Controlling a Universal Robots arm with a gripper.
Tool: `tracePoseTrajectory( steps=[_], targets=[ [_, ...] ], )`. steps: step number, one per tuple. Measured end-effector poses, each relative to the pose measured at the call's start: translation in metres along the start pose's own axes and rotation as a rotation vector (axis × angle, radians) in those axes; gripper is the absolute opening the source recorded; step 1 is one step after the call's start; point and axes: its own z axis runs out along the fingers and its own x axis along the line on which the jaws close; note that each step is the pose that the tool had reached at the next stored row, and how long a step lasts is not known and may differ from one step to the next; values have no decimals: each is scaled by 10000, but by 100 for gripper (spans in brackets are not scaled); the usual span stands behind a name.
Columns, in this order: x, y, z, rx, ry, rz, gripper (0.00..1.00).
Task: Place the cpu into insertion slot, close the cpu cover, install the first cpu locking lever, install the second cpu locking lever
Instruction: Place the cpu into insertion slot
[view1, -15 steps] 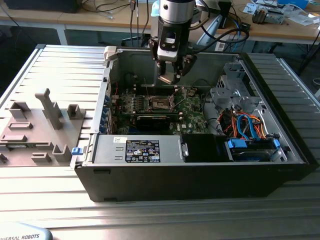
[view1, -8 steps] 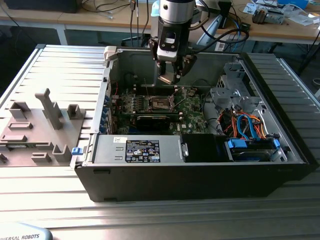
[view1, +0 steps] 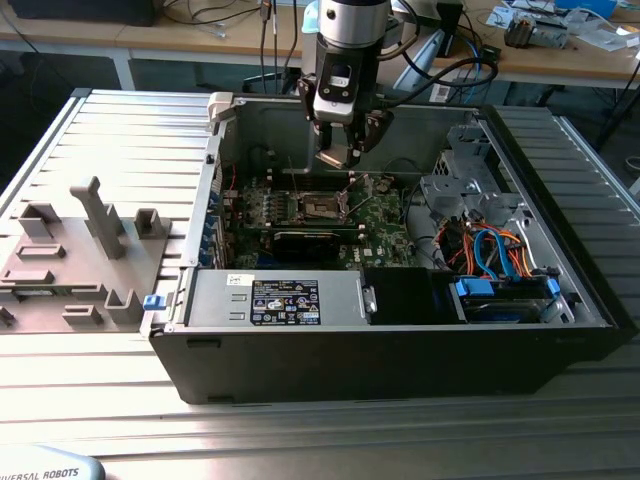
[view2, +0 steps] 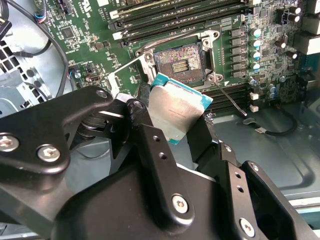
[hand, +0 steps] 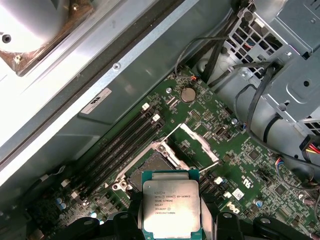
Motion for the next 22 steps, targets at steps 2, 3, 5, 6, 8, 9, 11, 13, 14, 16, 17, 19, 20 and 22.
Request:
tracePoseTrajectory(
  steps=[2,3,5,6,8,9,11,13,14,16,17,19,20,22],
  targets=[
    [0,0,0,-1,-1,13,54],
    [0,0,0,0,-2,20,54],
    [0,0,1,0,-2,32,54],
    [0,0,1,0,-3,35,54],
    [0,0,1,-1,-3,49,54],
    [0,0,1,0,-4,54,54],
    [0,0,1,-1,-4,62,54],
    [0,0,1,-1,-5,71,54],
    [0,0,3,-2,-8,124,54],
    [0,0,4,-3,-13,183,54],
    [0,0,4,-2,-13,186,54],
    [0,0,5,-3,-13,194,54],
    [0,0,5,-2,-15,216,54],
    [0,0,6,-4,-16,237,54]
  ],
)
